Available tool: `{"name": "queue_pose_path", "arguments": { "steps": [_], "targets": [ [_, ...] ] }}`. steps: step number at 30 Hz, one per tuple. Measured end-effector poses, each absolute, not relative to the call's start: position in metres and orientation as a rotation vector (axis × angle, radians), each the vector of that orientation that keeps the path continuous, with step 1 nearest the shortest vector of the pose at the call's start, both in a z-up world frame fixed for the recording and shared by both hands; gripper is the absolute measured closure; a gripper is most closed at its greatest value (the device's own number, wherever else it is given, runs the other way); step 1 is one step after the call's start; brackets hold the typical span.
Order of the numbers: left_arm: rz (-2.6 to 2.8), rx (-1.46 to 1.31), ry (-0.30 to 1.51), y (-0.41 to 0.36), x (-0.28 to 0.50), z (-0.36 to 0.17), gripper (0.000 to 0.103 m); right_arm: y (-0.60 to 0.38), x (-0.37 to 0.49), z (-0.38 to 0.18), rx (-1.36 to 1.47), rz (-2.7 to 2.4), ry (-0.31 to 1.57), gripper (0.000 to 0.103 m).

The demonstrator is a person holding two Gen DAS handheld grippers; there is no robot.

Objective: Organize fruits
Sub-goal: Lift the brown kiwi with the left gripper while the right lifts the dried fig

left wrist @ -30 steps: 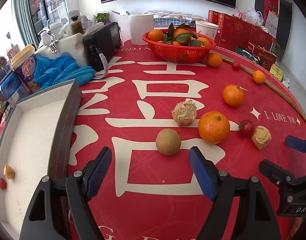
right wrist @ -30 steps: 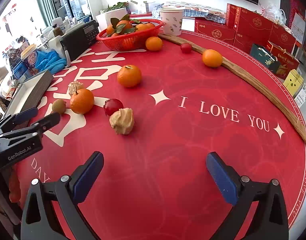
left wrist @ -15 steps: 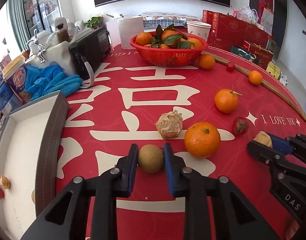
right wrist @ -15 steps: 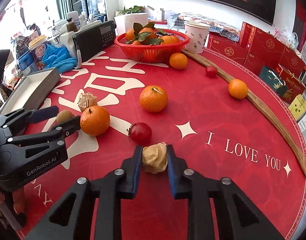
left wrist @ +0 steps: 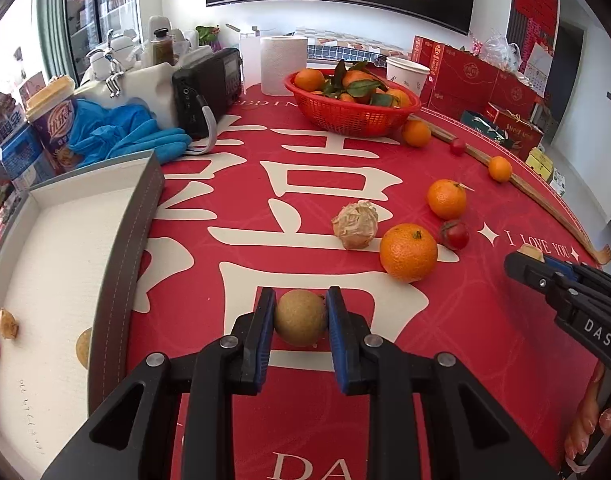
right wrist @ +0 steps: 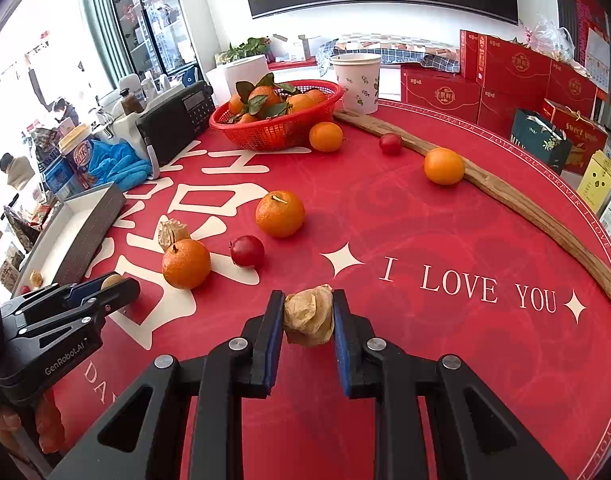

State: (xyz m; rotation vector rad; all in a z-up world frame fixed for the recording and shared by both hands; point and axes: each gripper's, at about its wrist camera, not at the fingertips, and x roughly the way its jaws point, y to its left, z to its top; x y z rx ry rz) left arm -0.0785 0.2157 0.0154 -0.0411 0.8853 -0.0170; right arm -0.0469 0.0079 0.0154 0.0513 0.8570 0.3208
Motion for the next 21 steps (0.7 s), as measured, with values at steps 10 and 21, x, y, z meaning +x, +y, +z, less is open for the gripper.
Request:
{"name": "queue_pose_path", "arguments": {
  "steps": [10, 21],
  "targets": [
    [-0.001, -0.038, 0.870, 0.2175, -0.0818, 0.0161, 0.075, 0.0128, -0.0434, 0.0123, 0.096, 0.348, 0.881, 0.079],
    [0.012, -0.014, 0.847, 0.2148, -0.0850, 0.0187, 0.075, 0.0130, -0.0427, 0.0120, 0.106, 0.341, 0.881, 0.079]
  ]
}}
